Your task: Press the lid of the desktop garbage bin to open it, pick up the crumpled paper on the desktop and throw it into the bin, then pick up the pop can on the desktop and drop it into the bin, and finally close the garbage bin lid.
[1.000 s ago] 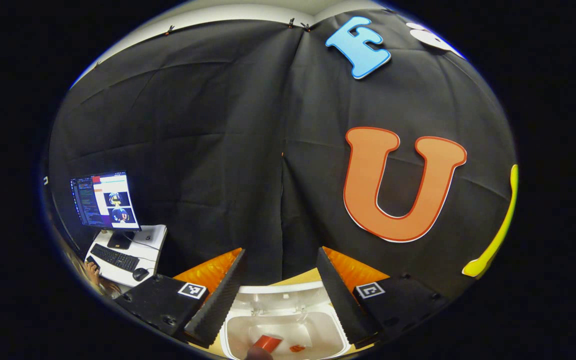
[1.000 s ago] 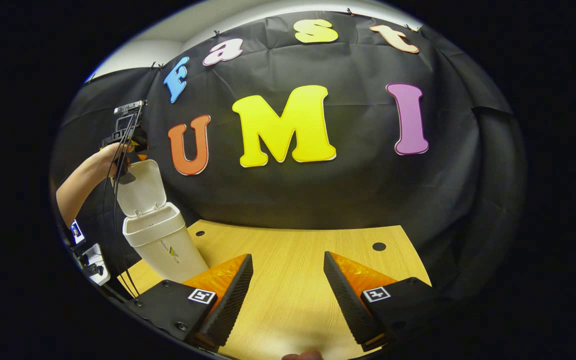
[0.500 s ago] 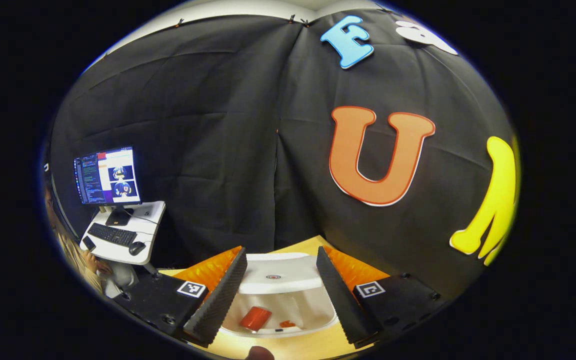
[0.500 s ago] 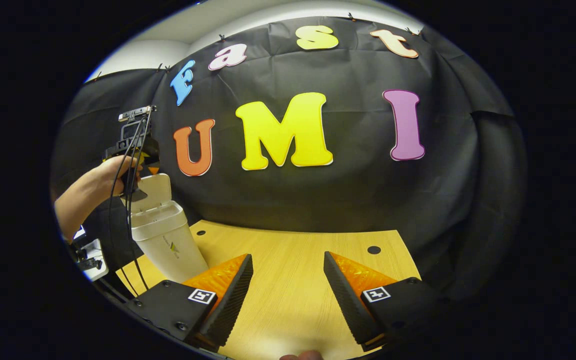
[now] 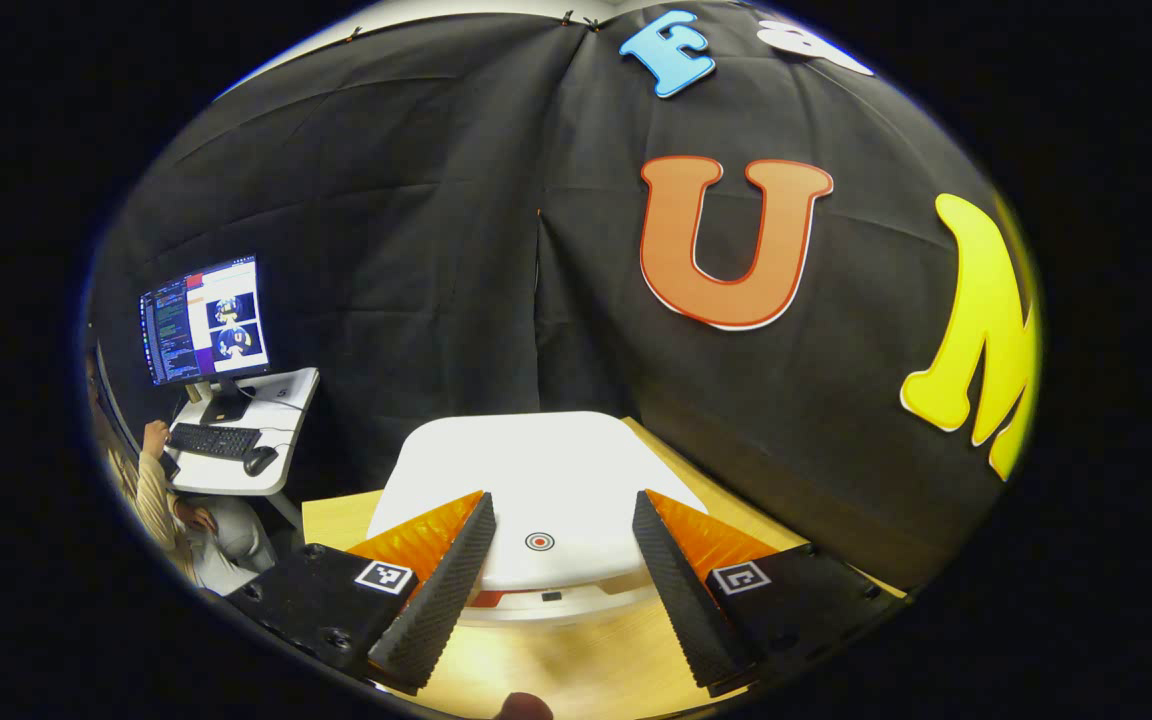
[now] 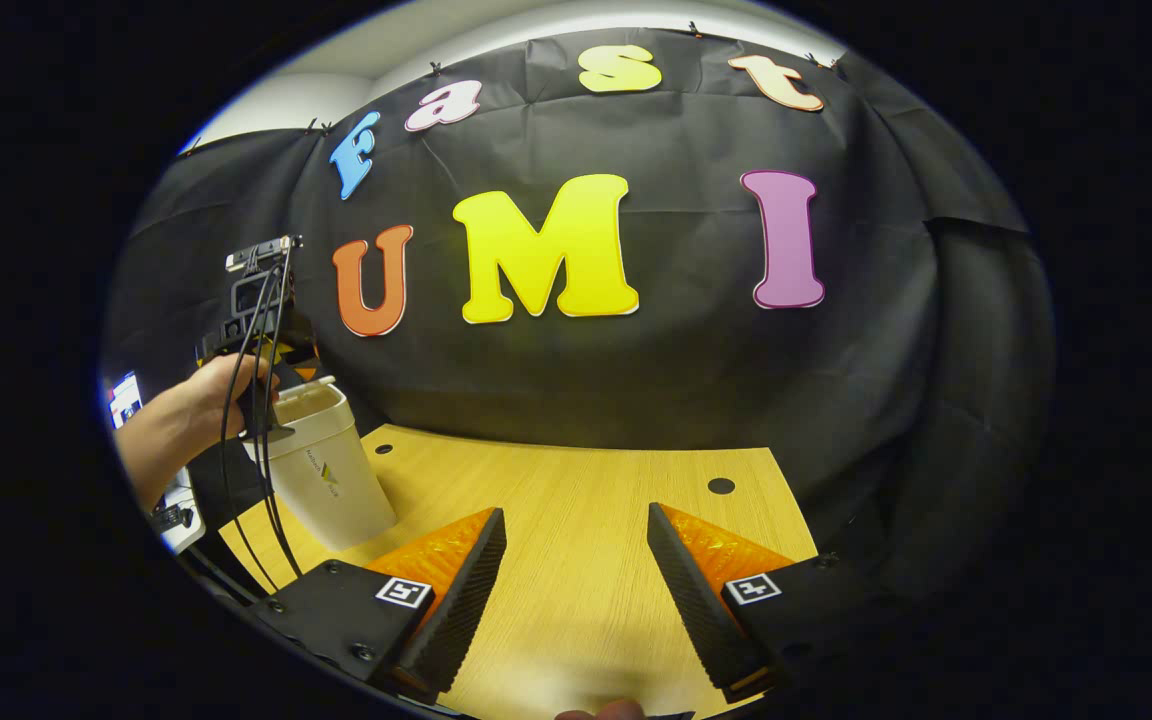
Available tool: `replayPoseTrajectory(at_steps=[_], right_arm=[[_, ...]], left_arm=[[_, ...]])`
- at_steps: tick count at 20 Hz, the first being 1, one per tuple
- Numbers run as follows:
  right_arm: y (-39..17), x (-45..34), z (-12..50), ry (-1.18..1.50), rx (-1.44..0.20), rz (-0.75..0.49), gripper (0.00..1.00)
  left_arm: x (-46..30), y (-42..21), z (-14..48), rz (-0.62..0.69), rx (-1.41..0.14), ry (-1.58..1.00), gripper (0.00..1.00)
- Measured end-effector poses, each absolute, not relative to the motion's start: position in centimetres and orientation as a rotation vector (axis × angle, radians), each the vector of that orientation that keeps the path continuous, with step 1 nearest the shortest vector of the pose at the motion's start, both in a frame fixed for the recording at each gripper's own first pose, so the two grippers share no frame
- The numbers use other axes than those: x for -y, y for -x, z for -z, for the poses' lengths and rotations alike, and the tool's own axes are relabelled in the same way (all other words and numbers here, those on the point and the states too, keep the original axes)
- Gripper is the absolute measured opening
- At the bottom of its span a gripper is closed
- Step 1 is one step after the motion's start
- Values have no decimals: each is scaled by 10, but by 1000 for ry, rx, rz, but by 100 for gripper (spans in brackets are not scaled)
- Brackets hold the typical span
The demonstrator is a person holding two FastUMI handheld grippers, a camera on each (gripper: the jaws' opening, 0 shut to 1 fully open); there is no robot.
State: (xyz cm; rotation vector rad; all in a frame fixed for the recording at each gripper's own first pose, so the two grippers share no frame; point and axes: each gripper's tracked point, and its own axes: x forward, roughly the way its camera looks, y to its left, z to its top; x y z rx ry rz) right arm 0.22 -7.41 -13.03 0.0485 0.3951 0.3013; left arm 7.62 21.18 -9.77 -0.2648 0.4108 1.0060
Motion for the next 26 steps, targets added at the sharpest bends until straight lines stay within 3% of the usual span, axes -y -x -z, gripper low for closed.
replayPoseTrajectory(at_steps=[9, 12, 18, 20, 21, 22, 24, 26], right_arm=[[-4, 57, 124, -61, -362, -332, 91], [-6, 54, 127, -83, -362, -330, 91], [-13, 54, 139, -101, -378, -308, 91], [-21, 57, 128, -84, -337, -278, 90], [-25, 56, 123, -82, -317, -267, 90], [-27, 53, 119, -81, -308, -262, 90], [-26, 47, 110, -75, -285, -252, 91], [-28, 42, 100, -58, -253, -236, 90]], left_arm=[[-206, -76, 124, -986, -432, 164, 92], [-200, -77, 135, -973, -415, 218, 92], [-205, -79, 123, -919, -324, 55, 88], [-200, -83, 123, -852, -311, 51, 87], [-194, -89, 121, -801, -293, 73, 97], [-191, -93, 111, -769, -255, 75, 87], [-180, -104, 81, -689, -183, 56, 86], [-153, -116, 55, -519, -122, 49, 86]])
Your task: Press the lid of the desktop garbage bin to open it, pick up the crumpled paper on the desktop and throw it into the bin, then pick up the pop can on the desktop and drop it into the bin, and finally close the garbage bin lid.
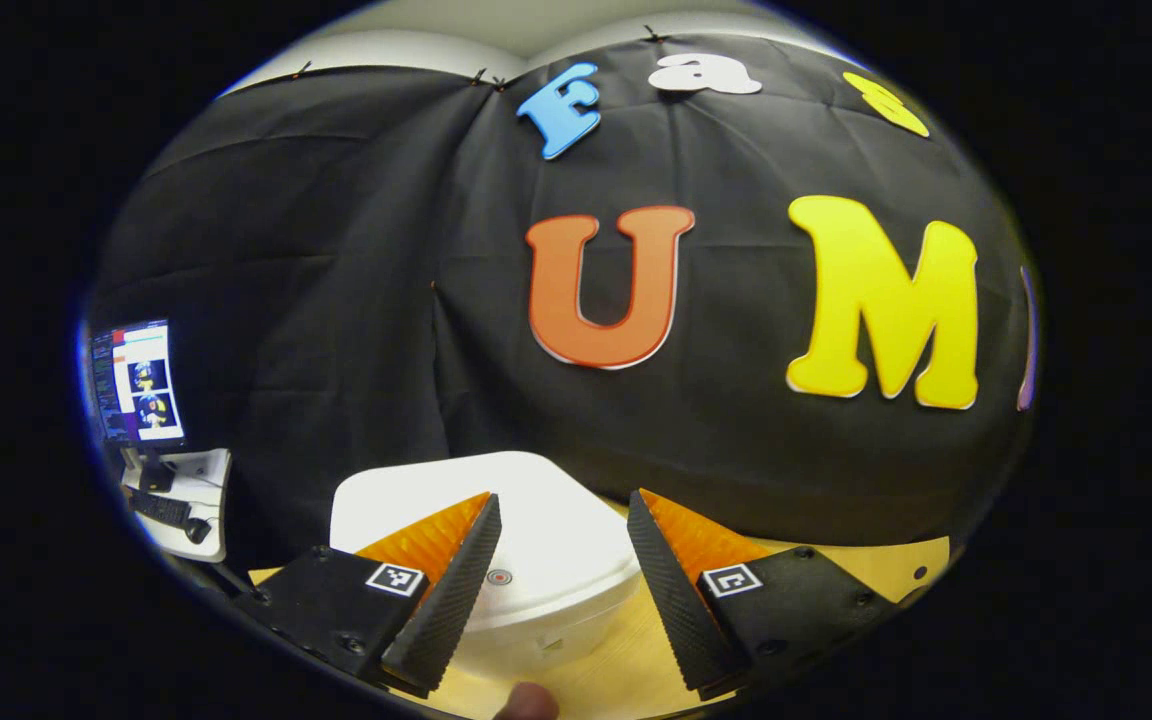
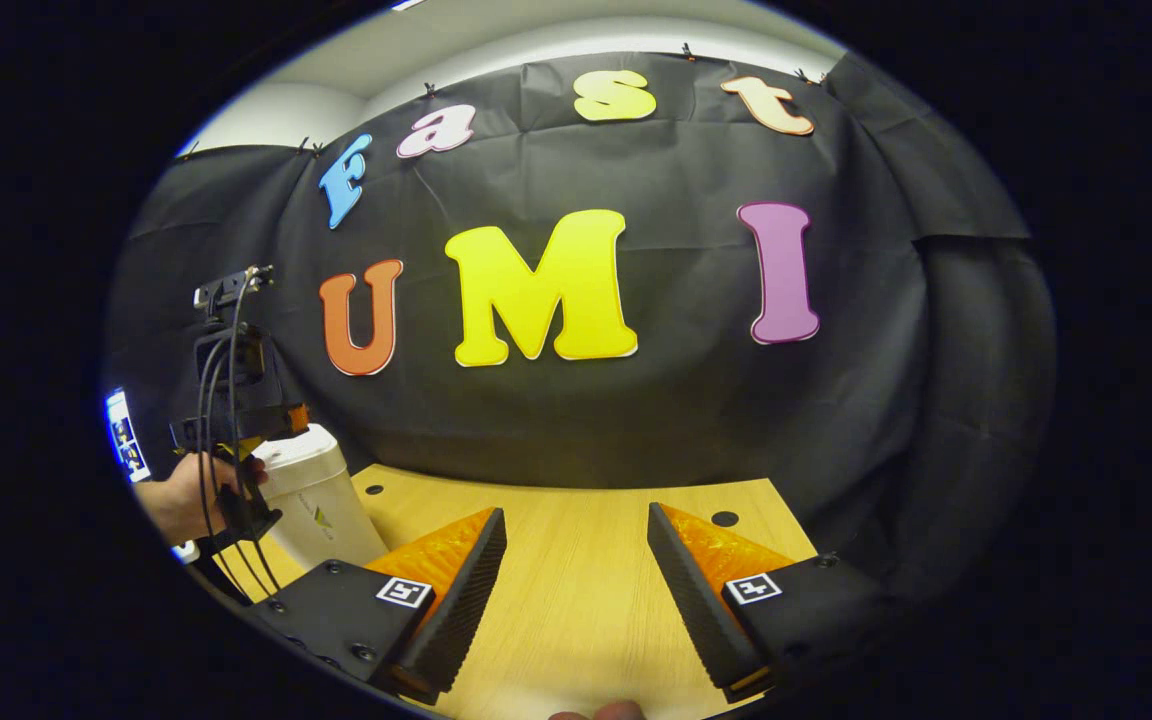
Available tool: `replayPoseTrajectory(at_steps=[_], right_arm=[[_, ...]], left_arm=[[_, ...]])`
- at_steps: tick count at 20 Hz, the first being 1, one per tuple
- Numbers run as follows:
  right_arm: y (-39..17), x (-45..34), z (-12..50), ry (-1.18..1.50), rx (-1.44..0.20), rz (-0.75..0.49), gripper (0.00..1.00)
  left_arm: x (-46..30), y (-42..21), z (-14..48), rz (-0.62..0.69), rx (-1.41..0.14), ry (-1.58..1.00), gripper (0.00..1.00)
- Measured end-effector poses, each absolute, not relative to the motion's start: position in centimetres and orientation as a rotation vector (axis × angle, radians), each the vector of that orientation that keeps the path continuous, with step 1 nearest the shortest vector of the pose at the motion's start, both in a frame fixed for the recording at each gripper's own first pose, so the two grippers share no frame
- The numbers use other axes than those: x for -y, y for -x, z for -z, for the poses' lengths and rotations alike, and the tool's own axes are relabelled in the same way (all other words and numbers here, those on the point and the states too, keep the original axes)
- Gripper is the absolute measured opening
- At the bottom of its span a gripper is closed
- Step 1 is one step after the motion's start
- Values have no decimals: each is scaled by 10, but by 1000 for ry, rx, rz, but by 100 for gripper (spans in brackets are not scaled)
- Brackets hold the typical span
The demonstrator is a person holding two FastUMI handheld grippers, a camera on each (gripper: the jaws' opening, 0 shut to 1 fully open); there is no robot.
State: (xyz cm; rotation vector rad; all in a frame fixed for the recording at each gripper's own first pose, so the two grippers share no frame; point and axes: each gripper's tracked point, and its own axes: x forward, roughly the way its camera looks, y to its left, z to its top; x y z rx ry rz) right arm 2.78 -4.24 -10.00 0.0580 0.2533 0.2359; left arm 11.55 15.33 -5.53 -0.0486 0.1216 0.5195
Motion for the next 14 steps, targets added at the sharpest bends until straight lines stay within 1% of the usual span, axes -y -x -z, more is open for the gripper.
replayPoseTrajectory(at_steps=[2, 5, 6, 7, 8, 9, 10, 11, 14], right_arm=[[-27, 35, 90, -44, -223, -230, 91], [-24, 31, 76, -42, -189, -195, 90], [-24, 32, 74, -42, -181, -181, 89], [-23, 31, 69, -43, -170, -169, 90], [-22, 31, 66, -41, -160, -158, 89], [-19, 31, 63, -35, -149, -150, 90], [-17, 31, 60, -31, -139, -143, 89], [-16, 30, 58, -31, -133, -141, 90], [-12, 30, 46, -30, -98, -125, 90]], left_arm=[[-132, -116, 35, -367, -88, 51, 86], [-104, -90, 10, -253, -60, 40, 86], [-92, -82, 2, -220, -49, 39, 86], [-79, -74, -1, -189, -36, 38, 86], [-67, -67, -9, -150, -16, 31, 86], [-59, -60, -12, -129, -2, 21, 86], [-50, -54, -14, -107, 11, 11, 86], [-41, -48, -14, -89, 12, 9, 86], [-5, -30, -9, -12, 12, 61, 86]])
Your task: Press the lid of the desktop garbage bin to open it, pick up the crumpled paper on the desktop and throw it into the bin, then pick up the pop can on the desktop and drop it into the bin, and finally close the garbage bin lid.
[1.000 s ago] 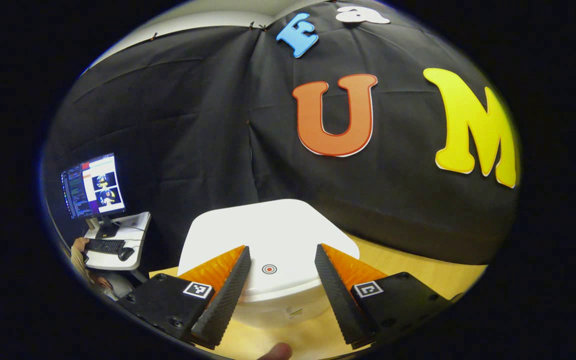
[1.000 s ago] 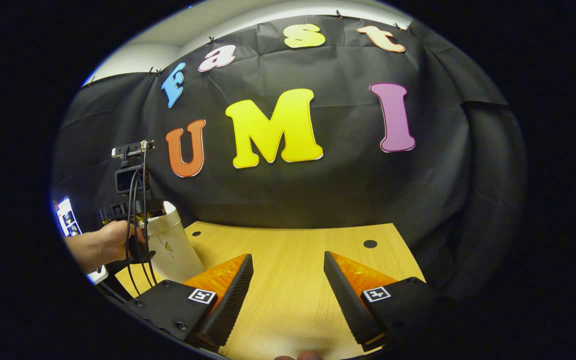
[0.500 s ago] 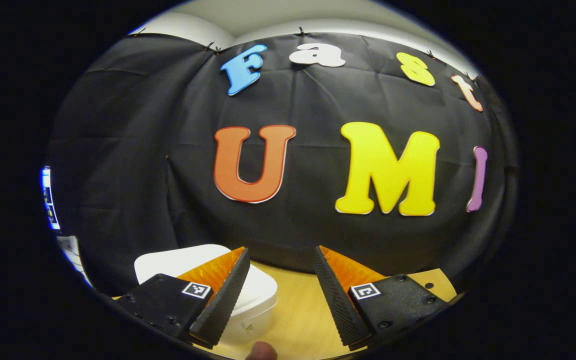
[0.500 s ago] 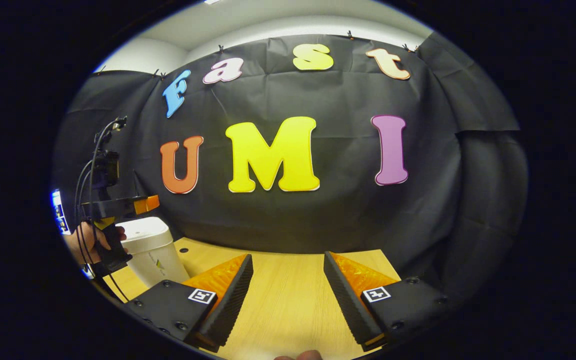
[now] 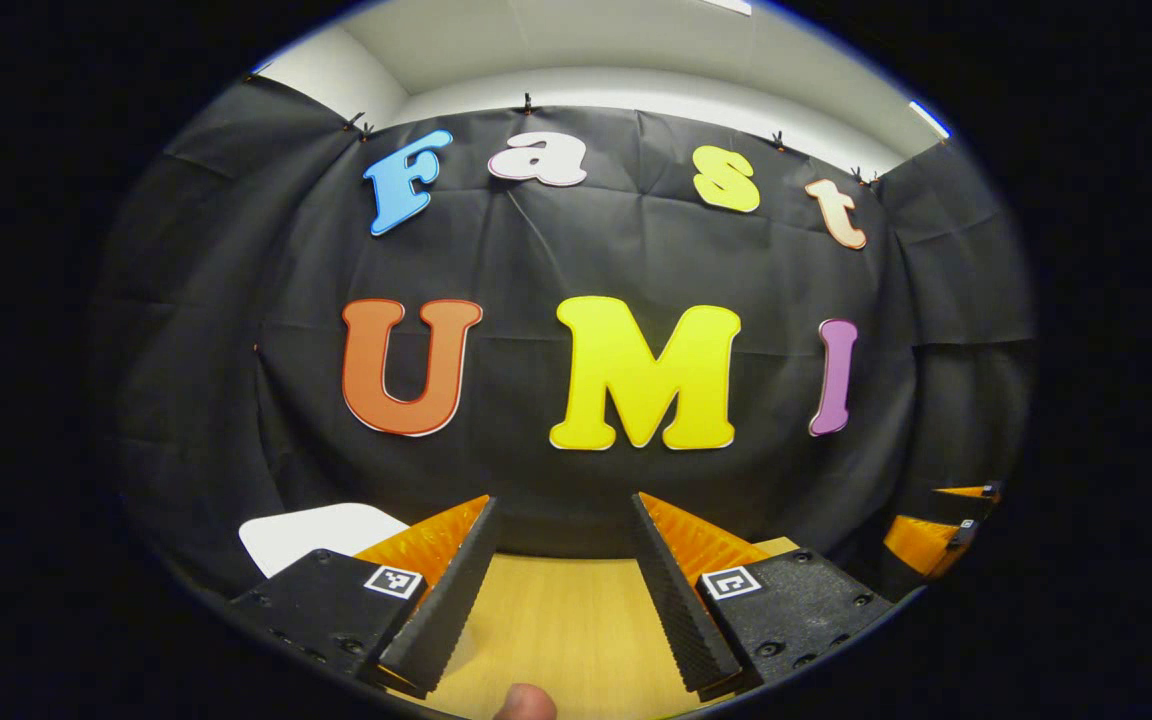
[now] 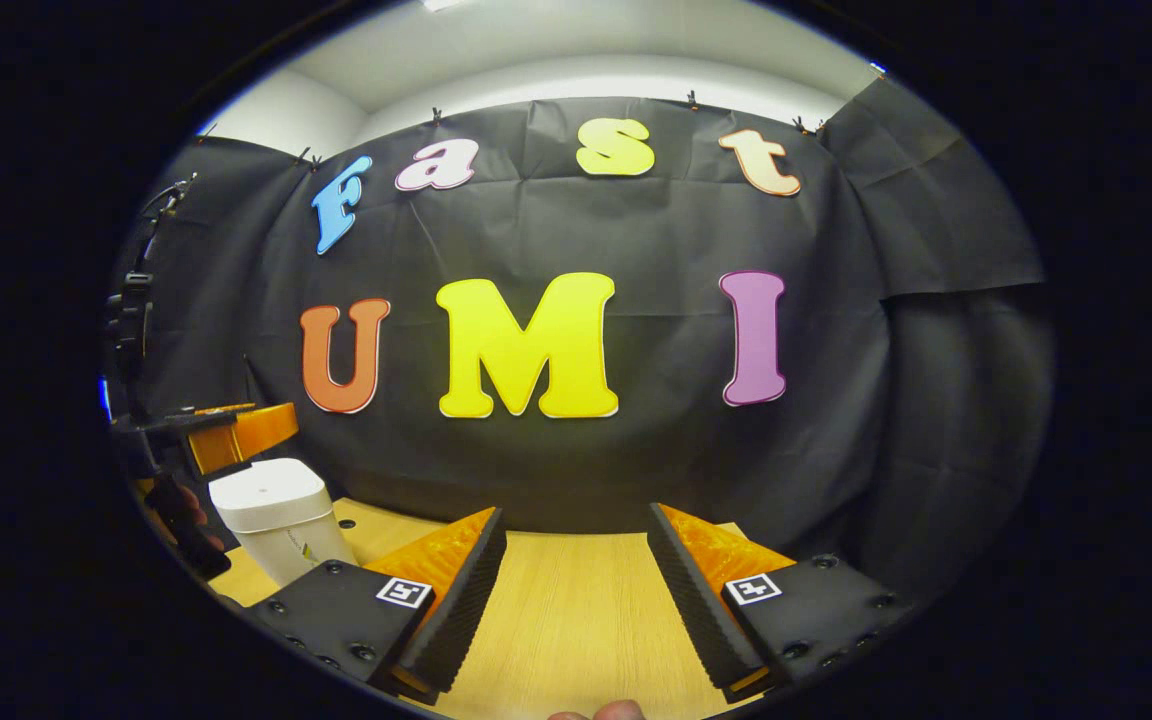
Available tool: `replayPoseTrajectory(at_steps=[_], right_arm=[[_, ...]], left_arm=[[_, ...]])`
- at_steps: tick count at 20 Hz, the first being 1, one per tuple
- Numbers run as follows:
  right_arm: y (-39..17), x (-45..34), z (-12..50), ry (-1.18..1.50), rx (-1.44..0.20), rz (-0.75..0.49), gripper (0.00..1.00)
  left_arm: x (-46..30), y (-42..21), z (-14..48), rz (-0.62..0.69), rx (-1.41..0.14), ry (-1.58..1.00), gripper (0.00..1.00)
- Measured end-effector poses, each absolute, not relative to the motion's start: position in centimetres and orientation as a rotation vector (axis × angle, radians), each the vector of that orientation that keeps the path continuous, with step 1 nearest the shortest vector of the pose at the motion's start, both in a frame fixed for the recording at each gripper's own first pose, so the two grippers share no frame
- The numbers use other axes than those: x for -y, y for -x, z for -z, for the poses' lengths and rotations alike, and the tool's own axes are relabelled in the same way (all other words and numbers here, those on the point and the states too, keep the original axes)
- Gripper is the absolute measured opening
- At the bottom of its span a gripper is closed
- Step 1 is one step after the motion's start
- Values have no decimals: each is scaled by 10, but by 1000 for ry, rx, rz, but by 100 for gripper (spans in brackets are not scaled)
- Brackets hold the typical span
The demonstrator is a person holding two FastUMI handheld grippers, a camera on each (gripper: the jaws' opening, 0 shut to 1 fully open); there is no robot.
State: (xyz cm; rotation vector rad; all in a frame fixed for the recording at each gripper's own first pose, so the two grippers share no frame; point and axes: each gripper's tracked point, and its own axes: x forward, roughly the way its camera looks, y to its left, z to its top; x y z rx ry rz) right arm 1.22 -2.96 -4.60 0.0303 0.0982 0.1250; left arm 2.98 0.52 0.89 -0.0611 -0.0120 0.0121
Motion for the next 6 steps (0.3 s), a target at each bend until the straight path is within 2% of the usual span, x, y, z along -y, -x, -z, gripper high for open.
replayPoseTrajectory(at_steps=[6], right_arm=[[-12, 26, 39, -28, -56, -122, 90]], left_arm=[[23, -14, -1, 14, 27, -13, 86]])
